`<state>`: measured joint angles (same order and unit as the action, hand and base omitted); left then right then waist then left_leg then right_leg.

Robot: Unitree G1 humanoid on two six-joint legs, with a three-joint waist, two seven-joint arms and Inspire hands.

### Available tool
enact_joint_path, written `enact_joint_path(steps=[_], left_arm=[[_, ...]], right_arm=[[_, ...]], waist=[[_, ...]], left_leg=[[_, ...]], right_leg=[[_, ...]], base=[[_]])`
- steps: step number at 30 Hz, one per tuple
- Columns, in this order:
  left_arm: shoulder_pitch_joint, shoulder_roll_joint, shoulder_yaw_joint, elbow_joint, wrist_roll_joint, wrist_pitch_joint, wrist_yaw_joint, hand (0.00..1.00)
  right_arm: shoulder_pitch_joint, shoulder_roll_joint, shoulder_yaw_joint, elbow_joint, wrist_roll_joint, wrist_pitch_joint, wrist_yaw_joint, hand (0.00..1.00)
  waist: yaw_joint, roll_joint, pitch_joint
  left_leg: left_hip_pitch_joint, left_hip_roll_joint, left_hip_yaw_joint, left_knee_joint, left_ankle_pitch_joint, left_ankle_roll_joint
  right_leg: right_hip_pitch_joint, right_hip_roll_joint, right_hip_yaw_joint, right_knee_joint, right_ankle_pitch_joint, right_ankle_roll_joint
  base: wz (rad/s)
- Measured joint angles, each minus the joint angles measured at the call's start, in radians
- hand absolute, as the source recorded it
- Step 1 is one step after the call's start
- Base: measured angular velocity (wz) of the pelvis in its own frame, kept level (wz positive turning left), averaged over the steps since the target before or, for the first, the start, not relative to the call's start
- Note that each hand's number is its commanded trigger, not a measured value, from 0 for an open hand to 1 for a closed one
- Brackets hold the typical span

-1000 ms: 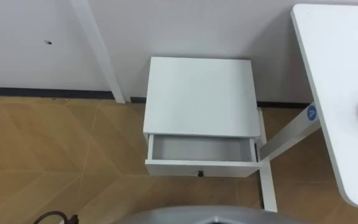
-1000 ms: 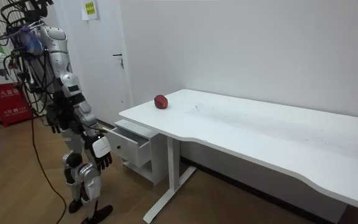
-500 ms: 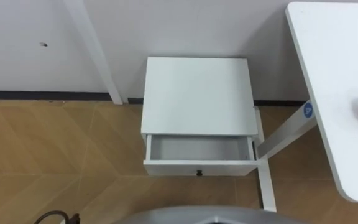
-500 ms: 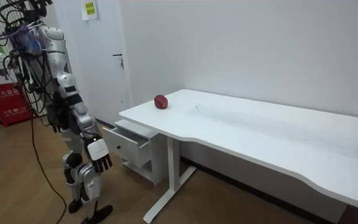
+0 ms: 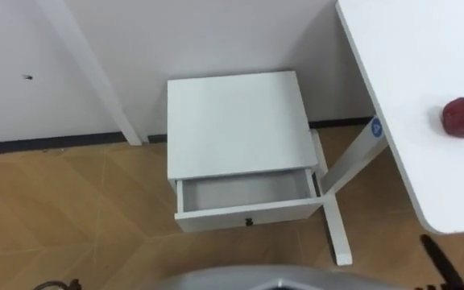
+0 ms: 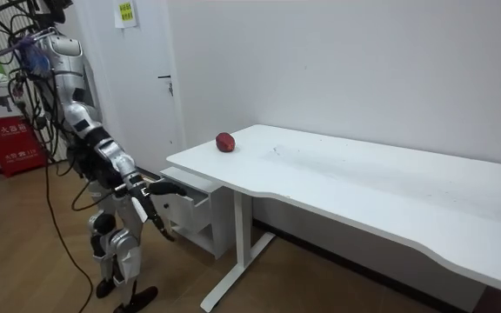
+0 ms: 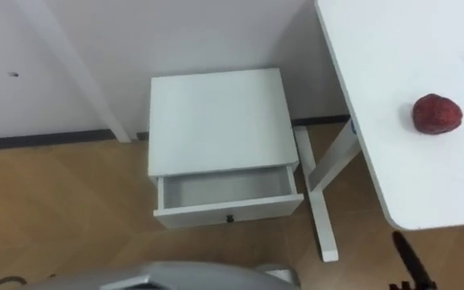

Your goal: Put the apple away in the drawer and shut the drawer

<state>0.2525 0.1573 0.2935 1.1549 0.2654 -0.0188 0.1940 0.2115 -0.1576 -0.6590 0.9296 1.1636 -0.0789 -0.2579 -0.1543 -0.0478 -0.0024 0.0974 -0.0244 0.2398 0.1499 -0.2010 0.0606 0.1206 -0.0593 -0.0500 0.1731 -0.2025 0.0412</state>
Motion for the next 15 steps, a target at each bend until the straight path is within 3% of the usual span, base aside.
enact_joint_path(steps=[5, 11, 15], left_arm=[[0.012, 0.012, -0.001, -0.044, -0.003, -0.002, 0.0, 0.0], [0.022, 0.016, 0.001, -0.097, -0.019, -0.01, 0.002, 0.0], [0.03, 0.016, -0.002, -0.12, -0.02, -0.013, 0.004, 0.0]], right_arm=[[0.005, -0.006, -0.051, -0.072, 0.061, -0.04, -0.128, 0.0], [0.014, -0.01, -0.079, -0.379, 0.007, -0.096, -0.339, 0.0], [0.004, -0.051, -0.081, -0.502, -0.087, -0.118, -0.45, 0.0]], waist=[[-0.01, -0.012, -0.0017], [-0.036, -0.008, -0.0033], [-0.052, -0.009, -0.0031]], left_leg=[[0.0, 0.004, 0.016, -0.001, -0.002, -0.002], [-0.009, 0.007, 0.031, -0.006, -0.002, -0.002], [-0.019, 0.01, 0.032, -0.005, -0.001, -0.004]], right_leg=[[-0.007, 0.004, 0.017, 0.002, 0.001, -0.002], [-0.03, 0.006, 0.015, 0.016, 0.002, -0.003], [-0.039, 0.01, 0.018, 0.015, 0.004, -0.006]], base=[[-0.09], [-0.09], [-0.01]])
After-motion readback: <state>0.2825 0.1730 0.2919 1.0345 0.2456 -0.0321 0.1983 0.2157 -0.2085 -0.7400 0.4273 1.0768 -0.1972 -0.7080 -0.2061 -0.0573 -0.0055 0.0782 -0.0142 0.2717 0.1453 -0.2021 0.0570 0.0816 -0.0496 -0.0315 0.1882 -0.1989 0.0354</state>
